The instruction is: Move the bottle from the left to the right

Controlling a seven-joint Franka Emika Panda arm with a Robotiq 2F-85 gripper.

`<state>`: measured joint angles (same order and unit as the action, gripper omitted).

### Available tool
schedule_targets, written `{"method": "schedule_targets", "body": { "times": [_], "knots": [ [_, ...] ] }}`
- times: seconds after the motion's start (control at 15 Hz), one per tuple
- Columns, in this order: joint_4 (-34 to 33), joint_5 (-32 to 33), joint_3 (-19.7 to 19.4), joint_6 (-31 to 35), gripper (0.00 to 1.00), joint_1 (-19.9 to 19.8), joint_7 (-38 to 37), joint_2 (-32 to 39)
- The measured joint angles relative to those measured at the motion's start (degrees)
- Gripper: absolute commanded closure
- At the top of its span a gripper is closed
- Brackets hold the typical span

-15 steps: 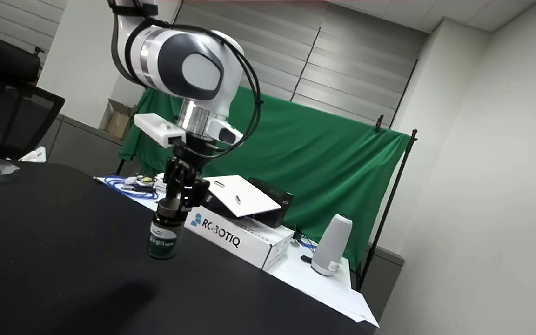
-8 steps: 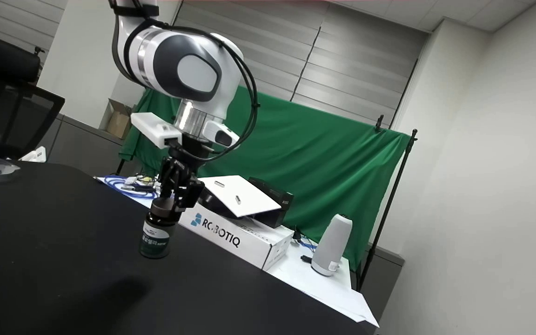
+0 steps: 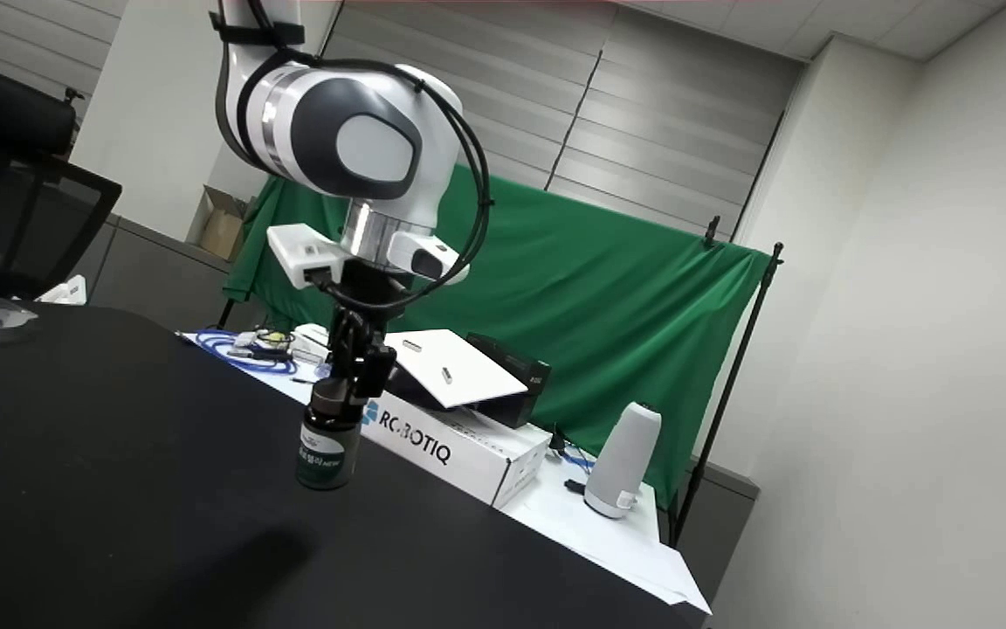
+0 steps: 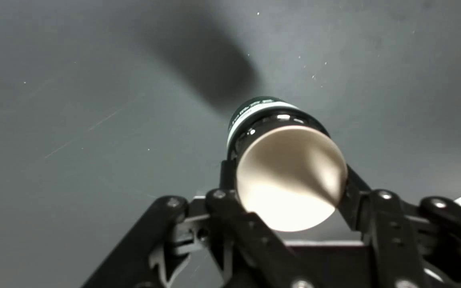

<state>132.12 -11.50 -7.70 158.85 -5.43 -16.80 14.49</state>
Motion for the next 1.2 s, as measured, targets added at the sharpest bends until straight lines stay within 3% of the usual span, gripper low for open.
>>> {"method": "schedule_targets", "body": {
  "times": [0.47,0.53,1.0,1.07,1.2],
  "knots": [
    [-0.6,-8.8,-0.3,1.2,0.64,-0.3,-5.7,1.9],
    [-0.7,-9.4,-0.3,1.2,0.39,-0.3,-5.9,2.2],
    [-0.9,-9.5,-0.3,1.0,0.39,-0.3,-6.0,2.8],
    [-0.9,-9.5,-0.3,1.0,0.64,-0.3,-6.0,2.8],
    [-0.9,-9.4,-0.3,1.0,0.64,-0.3,-5.8,2.8]
  ]
}}
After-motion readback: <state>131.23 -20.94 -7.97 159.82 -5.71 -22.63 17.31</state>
